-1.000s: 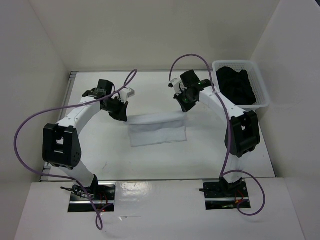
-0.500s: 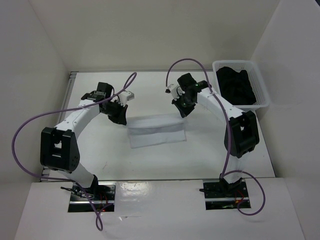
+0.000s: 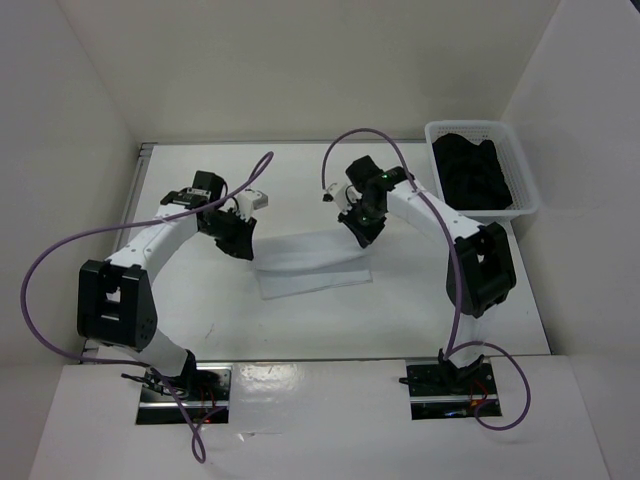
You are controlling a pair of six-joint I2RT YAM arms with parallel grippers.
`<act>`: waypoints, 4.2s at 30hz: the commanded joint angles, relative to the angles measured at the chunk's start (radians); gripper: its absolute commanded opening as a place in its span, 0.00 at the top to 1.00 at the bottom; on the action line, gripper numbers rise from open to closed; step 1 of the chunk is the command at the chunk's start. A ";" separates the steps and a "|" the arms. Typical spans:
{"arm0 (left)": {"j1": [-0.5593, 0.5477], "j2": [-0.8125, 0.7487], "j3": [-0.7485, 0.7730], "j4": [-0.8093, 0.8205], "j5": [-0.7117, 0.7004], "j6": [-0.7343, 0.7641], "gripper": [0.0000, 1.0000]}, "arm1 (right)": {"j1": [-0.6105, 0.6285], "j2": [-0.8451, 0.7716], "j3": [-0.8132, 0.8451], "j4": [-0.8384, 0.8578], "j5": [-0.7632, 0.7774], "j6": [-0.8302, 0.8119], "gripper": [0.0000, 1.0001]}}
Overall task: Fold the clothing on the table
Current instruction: Fold the skirt
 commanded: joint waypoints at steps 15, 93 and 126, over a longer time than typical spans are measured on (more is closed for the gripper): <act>-0.011 -0.050 -0.020 -0.063 0.089 0.048 0.61 | 0.035 -0.006 -0.082 -0.053 0.107 -0.092 0.72; 0.576 -0.343 -0.161 0.153 -0.252 -0.275 0.00 | 0.173 0.503 0.297 0.227 0.267 0.586 0.02; 0.447 -0.245 -0.080 0.139 -0.017 -0.143 0.00 | 0.110 0.372 0.770 -0.016 0.077 0.295 0.02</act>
